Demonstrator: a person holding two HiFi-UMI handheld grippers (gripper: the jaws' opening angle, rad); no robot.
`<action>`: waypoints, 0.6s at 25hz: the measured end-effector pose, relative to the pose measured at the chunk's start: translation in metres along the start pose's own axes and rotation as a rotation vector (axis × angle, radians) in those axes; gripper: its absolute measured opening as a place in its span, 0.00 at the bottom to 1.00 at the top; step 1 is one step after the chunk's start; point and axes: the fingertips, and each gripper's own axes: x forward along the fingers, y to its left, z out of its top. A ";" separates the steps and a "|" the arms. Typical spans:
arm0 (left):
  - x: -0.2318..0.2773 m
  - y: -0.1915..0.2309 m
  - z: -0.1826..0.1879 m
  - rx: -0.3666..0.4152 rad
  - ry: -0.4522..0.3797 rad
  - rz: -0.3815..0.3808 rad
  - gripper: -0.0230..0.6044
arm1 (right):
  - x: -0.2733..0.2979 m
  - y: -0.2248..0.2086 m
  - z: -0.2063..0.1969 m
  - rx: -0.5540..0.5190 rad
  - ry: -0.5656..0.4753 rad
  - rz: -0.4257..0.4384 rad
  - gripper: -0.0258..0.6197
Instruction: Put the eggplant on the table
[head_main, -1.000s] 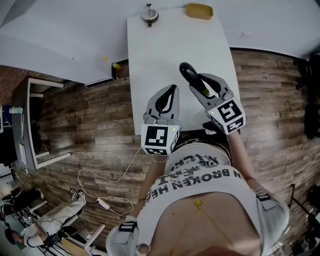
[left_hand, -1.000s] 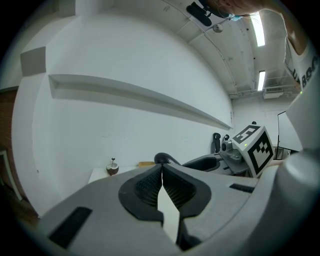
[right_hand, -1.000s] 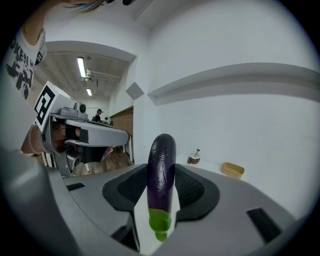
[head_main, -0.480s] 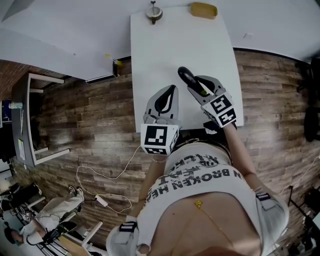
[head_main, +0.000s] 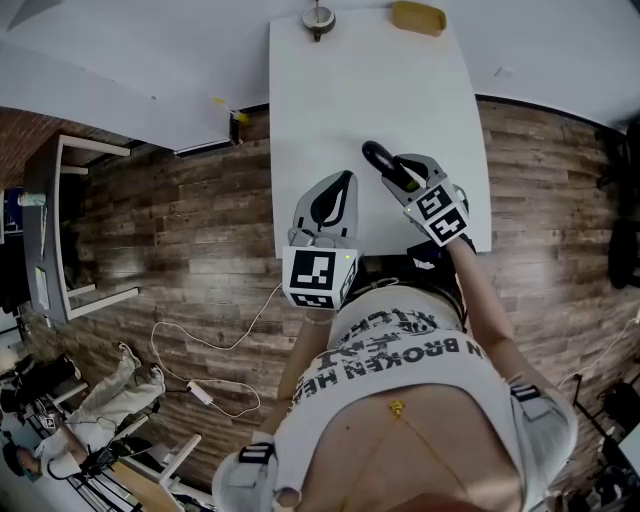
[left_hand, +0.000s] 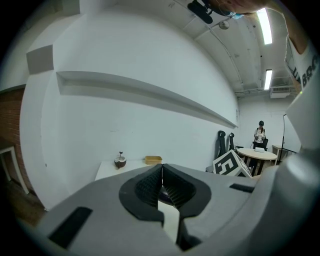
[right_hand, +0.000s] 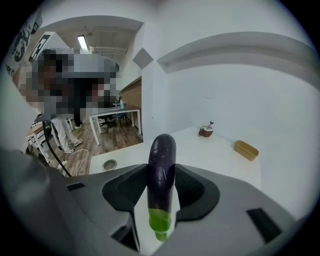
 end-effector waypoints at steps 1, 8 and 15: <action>0.000 0.002 -0.001 -0.003 0.003 0.003 0.05 | 0.003 0.001 -0.003 -0.010 0.014 0.001 0.30; -0.004 0.011 -0.013 -0.016 0.028 0.022 0.05 | 0.023 0.012 -0.030 -0.113 0.120 0.035 0.31; -0.009 0.024 -0.023 -0.034 0.052 0.057 0.05 | 0.041 0.019 -0.057 -0.181 0.209 0.077 0.30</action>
